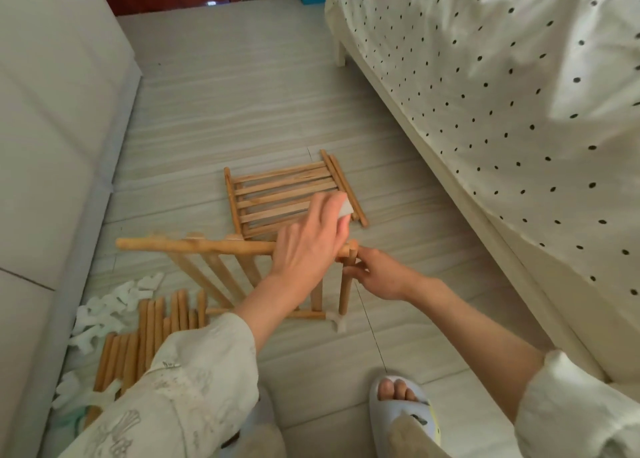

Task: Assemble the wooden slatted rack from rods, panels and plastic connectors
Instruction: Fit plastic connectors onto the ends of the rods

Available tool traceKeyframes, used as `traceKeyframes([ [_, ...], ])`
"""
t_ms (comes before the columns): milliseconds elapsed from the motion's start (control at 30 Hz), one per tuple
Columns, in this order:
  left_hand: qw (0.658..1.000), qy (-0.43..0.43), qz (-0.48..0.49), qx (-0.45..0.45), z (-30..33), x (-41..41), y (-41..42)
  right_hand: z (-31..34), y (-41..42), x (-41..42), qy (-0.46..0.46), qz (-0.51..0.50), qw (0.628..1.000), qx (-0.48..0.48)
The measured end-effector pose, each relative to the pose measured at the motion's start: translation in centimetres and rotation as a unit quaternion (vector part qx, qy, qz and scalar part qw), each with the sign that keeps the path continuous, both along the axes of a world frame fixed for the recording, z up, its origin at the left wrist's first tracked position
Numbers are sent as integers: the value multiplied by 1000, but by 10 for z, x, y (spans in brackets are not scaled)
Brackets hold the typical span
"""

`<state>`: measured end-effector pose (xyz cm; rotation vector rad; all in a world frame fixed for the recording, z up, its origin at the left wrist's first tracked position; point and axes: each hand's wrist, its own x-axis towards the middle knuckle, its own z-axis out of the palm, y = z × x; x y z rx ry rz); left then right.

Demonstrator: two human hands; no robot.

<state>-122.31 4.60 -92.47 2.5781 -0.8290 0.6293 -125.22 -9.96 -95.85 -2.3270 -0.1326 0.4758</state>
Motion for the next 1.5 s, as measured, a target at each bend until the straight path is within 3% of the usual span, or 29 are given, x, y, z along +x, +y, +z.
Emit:
traceKeyframes([
  [133, 999, 26, 43, -10, -1, -9, -7, 2, -15, 4, 16, 8, 999, -32],
  [233, 997, 63, 25, -42, 3, -8, -4, 17, -22, -1, 31, -33, 995, 94],
  [400, 982, 144, -49, -109, 9, -9, 1, 57, -18, -7, -97, -133, 946, 280],
  [600, 958, 223, -46, -172, 13, -11, 4, 67, 6, 0, -161, -141, 940, 266],
  [733, 946, 253, -72, -188, 11, -7, 5, 64, 0, 1, -149, -183, 946, 222],
  [800, 951, 248, -66, -171, 11, -6, 6, 67, -10, 1, -130, -269, 912, 279],
  [900, 968, 216, -70, -111, 11, -7, 7, 74, -25, -3, -36, -390, 807, 441],
  [933, 974, 205, -72, -62, 12, -8, 7, 73, -27, -6, -14, -399, 801, 446],
  [1000, 983, 172, -50, 39, 10, -9, 5, 68, -25, -11, 2, -392, 820, 418],
  [1100, 993, 72, 13, 97, 6, -9, 3, 64, -19, -18, -10, -373, 843, 388],
  [1300, 991, 66, 33, 112, -6, -8, 17, 58, -9, -16, -43, -337, 884, 321],
  [1500, 993, 50, 28, 103, -8, -11, 19, 65, -13, -10, -70, -317, 883, 338],
])
